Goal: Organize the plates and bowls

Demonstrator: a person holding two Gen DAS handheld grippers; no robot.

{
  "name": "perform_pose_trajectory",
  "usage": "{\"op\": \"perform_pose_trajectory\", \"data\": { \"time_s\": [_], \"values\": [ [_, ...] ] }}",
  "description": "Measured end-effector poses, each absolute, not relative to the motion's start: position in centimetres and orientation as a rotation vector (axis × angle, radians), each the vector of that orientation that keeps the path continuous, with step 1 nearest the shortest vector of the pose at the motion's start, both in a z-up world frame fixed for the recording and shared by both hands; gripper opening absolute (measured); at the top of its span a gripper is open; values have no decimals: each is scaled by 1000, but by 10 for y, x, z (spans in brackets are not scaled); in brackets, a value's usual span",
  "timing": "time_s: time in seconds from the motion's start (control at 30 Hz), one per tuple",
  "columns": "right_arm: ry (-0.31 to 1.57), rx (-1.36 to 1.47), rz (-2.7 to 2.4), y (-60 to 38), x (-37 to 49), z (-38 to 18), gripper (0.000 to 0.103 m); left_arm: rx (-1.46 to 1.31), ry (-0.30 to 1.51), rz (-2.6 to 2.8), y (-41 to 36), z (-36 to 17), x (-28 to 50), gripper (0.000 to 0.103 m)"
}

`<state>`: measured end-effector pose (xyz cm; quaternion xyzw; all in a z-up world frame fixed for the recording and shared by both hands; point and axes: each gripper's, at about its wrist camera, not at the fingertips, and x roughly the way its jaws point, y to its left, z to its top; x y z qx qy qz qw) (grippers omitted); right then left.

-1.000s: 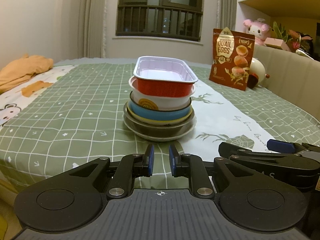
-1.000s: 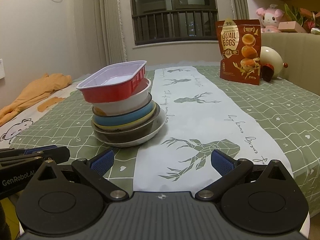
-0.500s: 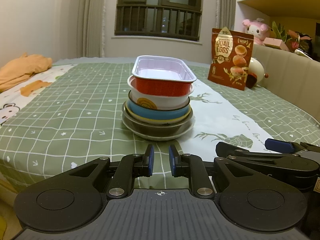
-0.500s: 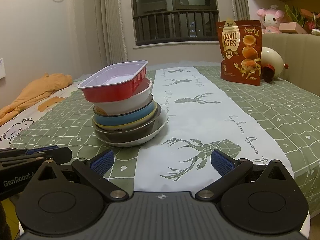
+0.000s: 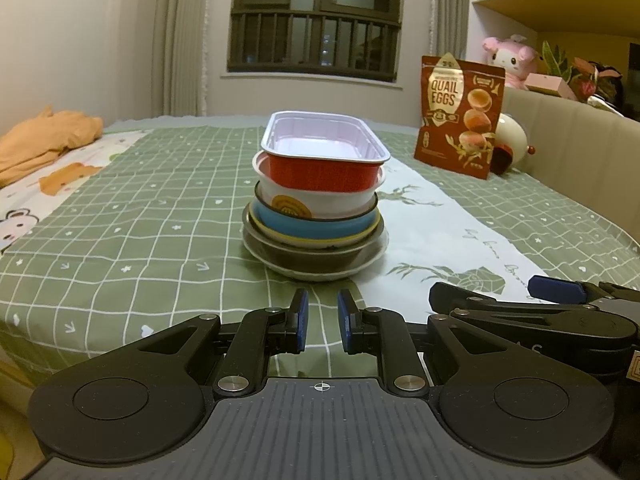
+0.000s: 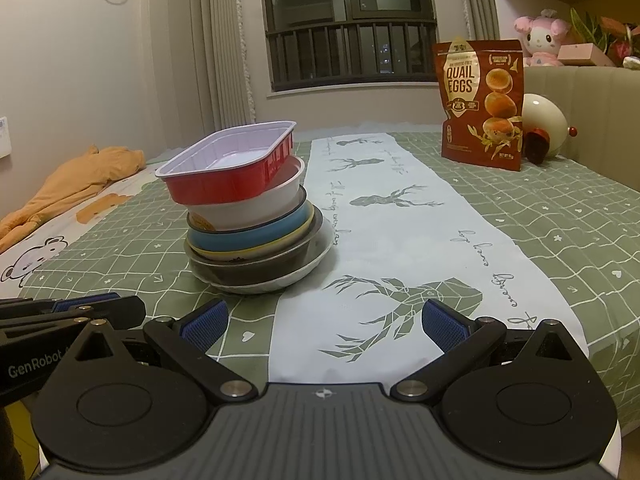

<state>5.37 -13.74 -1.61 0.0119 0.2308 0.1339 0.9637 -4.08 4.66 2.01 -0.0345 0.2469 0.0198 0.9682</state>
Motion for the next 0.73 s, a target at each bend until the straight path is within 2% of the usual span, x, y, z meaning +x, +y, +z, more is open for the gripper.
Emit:
{"op": "perform_pose_trajectory", "data": {
  "time_s": [0.73],
  "values": [
    [477,64,295,-143,63,-19,103,-120,549,105,56,11,-25,19]
  ]
}}
